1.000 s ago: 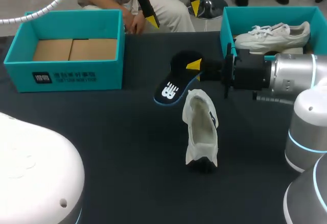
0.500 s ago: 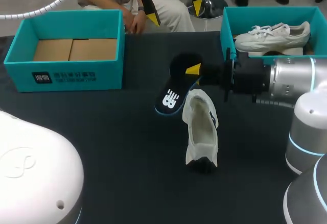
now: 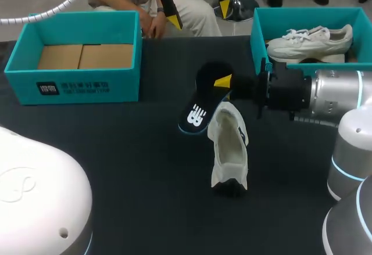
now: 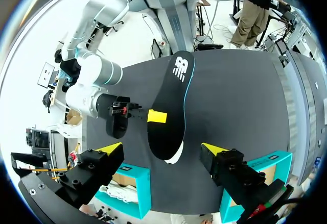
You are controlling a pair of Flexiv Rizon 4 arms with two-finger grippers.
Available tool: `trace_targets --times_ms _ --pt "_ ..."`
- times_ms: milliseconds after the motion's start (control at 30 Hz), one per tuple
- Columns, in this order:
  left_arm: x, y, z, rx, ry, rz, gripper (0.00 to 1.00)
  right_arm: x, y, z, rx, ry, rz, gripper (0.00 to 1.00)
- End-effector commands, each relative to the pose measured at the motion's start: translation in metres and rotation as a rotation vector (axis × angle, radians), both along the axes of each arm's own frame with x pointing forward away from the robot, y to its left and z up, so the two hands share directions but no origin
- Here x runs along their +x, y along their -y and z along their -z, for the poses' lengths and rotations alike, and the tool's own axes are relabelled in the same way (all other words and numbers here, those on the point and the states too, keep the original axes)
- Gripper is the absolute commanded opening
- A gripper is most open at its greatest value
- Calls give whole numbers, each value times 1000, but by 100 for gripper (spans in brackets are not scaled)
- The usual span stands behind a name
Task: Take the shoe out of the shoebox, open the shoe tongue, remove and reinsert the insole, then place the shoe into the shoebox
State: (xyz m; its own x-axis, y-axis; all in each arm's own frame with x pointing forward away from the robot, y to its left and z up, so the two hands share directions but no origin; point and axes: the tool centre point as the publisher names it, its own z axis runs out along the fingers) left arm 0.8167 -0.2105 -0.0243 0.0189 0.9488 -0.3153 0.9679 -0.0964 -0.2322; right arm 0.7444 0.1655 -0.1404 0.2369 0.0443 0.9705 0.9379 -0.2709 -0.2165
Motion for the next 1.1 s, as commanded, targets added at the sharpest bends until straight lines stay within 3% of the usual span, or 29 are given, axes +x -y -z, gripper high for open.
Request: trace_targets --times_ms 33,400,800,1100 --pt "0 0 0 2 2 0 100 -1 -1 0 -3 -1 2 0" --pt "0 0 0 2 2 0 100 -1 -1 0 -3 -1 2 0" --pt "-24 -46 6 -587 26 -89 100 -1 -1 0 -3 -1 2 0" --pt "-37 -73 21 -868 2 -182 100 -1 -1 0 -3 -1 2 0"
